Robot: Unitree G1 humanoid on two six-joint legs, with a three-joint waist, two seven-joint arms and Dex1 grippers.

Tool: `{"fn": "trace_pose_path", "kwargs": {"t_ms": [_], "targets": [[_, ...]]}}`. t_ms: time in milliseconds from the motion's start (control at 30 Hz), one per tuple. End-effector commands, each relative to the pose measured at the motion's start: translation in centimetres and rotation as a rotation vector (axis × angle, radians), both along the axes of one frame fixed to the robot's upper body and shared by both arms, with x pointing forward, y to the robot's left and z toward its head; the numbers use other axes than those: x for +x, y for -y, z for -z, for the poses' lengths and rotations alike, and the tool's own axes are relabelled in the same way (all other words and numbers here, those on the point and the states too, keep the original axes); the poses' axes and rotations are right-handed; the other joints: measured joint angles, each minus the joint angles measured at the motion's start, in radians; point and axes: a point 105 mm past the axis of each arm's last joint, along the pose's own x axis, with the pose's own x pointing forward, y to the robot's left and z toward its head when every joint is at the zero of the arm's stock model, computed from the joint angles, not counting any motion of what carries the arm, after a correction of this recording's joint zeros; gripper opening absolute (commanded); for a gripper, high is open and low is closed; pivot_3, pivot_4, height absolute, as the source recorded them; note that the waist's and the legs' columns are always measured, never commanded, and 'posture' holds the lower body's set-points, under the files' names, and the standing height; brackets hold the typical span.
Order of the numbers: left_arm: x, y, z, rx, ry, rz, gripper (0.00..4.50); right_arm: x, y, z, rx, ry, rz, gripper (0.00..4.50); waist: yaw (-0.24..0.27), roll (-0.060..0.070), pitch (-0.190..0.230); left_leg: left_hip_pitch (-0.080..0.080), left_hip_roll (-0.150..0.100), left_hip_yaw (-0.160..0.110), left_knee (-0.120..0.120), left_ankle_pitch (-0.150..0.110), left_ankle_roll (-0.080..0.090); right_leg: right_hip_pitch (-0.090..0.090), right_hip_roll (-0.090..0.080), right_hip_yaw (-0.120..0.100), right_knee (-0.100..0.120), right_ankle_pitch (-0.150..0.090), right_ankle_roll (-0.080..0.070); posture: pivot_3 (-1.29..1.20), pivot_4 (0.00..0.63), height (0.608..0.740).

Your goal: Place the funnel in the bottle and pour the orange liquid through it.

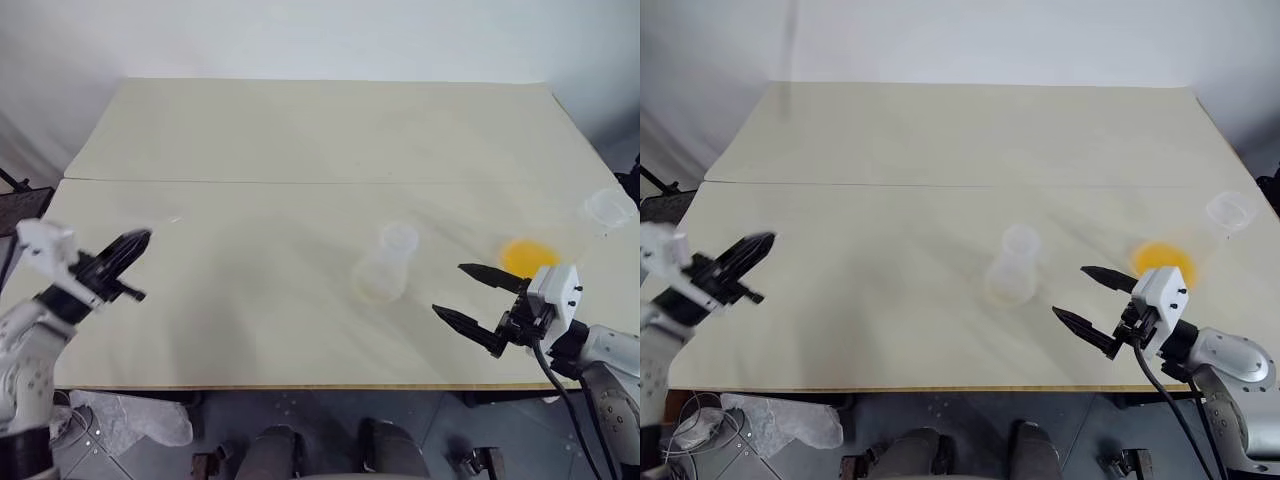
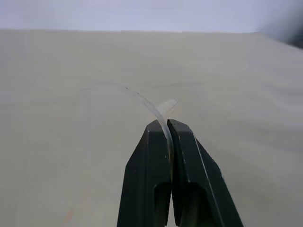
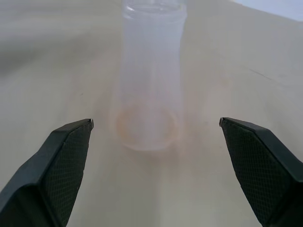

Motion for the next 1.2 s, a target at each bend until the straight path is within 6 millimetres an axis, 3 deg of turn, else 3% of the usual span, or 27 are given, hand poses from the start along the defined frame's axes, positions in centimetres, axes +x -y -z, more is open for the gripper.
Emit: {"fn": "trace_pose_path", "kwargs": {"t_ms": [33, 167, 300, 567, 867, 1200], "targets": [[1.5, 3.9, -1.6, 0.077, 0.033, 0.229, 0.05, -0.5, -0.1, -1.4, -0.015, 0.068, 0.000, 4.50, 0.002, 0.000, 0.000, 0.000, 0.000, 0.000, 0.000, 0.000, 0.000, 0.000, 0.001, -0.002, 0.000, 0.000, 0.000, 0.00, 0.150, 0.740], [3.5, 8.7, -4.2, 0.137, 0.113, 0.472, 0.05, -0.9, 0.2, -3.0, 0.016, 0.115, 0.026, 4.50, 0.001, 0.000, 0.000, -0.001, 0.000, 0.002, 0.000, 0.001, 0.001, -0.001, 0.002, -0.005, 0.001, 0.000, 0.001, 0.00, 0.150, 0.740], [4.3, 12.2, -5.5, 0.206, 0.175, 0.651, 0.05, -1.5, 0.0, -3.7, 0.037, 0.125, 0.027, 4.50, -0.004, 0.000, 0.000, 0.000, 0.000, 0.005, 0.000, 0.001, 0.001, -0.001, 0.003, -0.006, 0.000, 0.001, 0.001, 0.00, 0.150, 0.740], [4.2, 19.4, -7.0, 0.399, 0.320, 1.024, 0.05, -2.5, -0.6, -3.8, 0.050, 0.149, 0.083, 4.50, 0.007, -0.001, 0.001, -0.004, 0.000, 0.007, 0.001, 0.002, 0.002, -0.004, 0.003, -0.006, -0.001, 0.001, 0.002, 0.00, 0.150, 0.740], [3.9, 23.1, -6.9, 0.555, 0.446, 1.189, 0.05, -3.8, -0.6, -3.2, 0.070, 0.156, 0.168, 4.50, 0.003, -0.002, 0.001, -0.008, 0.000, 0.012, 0.001, 0.003, 0.003, -0.009, 0.003, -0.005, 0.000, 0.001, 0.003, 0.00, 0.150, 0.740], [4.1, 23.8, -6.6, 0.688, 0.493, 1.234, 0.05, -4.4, -0.4, -2.9, 0.071, 0.156, 0.211, 4.50, 0.004, -0.002, 0.001, -0.008, 0.000, 0.012, 0.002, 0.003, 0.004, -0.009, 0.002, -0.005, 0.000, 0.001, 0.003, 0.00, 0.150, 0.740]]}}
